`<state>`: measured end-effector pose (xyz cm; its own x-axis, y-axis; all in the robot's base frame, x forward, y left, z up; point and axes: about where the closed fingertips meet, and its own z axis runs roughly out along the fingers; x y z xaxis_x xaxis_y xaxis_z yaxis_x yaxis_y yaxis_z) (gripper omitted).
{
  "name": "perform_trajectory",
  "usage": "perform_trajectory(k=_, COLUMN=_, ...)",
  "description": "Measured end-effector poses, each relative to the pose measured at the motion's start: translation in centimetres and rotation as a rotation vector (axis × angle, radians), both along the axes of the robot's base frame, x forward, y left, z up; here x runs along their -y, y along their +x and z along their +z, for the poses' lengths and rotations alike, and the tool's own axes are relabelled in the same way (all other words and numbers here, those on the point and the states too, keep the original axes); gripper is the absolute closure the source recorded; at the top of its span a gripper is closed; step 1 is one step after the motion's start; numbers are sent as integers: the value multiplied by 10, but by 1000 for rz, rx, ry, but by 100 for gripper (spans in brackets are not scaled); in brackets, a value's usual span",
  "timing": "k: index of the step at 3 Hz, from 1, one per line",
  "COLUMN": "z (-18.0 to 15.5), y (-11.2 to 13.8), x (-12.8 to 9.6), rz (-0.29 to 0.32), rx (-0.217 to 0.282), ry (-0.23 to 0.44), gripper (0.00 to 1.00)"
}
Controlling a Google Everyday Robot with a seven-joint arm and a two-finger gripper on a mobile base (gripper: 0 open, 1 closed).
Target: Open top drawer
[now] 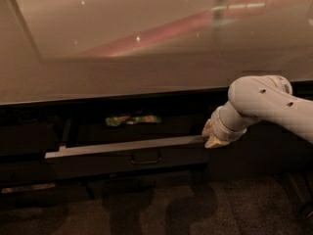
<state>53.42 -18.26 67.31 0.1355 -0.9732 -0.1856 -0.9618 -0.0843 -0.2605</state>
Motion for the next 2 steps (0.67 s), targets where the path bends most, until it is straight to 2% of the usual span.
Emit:
perform_trajectory(k=1, z=0, y=0, x=0, rz=0, rx=0, ry=0, gripper=100)
perform_trajectory(k=2, z=0, y=0, x=0, rz=0, rx=0, ry=0, gripper=82)
